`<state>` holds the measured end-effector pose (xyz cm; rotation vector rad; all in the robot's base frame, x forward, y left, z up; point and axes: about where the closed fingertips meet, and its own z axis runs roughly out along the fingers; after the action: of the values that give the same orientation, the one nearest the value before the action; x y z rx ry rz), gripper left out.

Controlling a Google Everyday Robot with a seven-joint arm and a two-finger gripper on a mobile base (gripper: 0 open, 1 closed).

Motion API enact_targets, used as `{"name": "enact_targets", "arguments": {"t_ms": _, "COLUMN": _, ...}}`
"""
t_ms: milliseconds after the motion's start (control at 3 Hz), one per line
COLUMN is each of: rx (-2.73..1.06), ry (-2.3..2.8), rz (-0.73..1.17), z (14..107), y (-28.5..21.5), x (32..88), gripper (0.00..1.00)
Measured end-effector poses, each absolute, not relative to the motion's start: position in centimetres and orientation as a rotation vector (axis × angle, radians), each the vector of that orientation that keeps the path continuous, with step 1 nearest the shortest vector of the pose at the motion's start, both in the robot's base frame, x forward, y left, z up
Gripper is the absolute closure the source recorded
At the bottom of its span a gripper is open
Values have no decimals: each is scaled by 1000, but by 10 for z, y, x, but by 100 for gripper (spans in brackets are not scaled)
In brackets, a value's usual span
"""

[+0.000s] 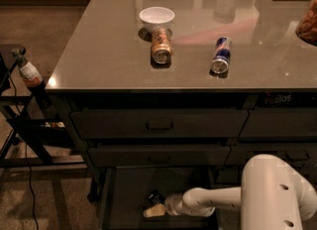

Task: Pick rxbar blueberry from bottom drawer and place on counter

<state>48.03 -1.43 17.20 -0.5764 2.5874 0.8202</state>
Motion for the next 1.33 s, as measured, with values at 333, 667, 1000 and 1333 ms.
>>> {"name": "enact_targets", "arguments": {"t_ms": 333, "rx": -590, "ry": 2560, "rz": 803, "z": 159, "y": -9, "x": 490, "gripper": 0}}
{"name": "enact_targets", "arguments": {"t_ms": 667, "rx": -602, "ry": 2554, "rz": 778, "z": 145, "y": -6, "x": 495, "gripper": 0}}
{"name": "enact_targets", "arguments": {"t_ms": 1000, "rx": -615, "ry": 2557, "rz": 736, "z": 132, "y": -7, "x": 499, "gripper": 0}}
{"name": "enact_targets", "arguments": {"t_ms": 1333, "rx": -613, "ry": 2585, "rz": 707, "z": 123, "y": -10, "x": 496, "gripper": 0}}
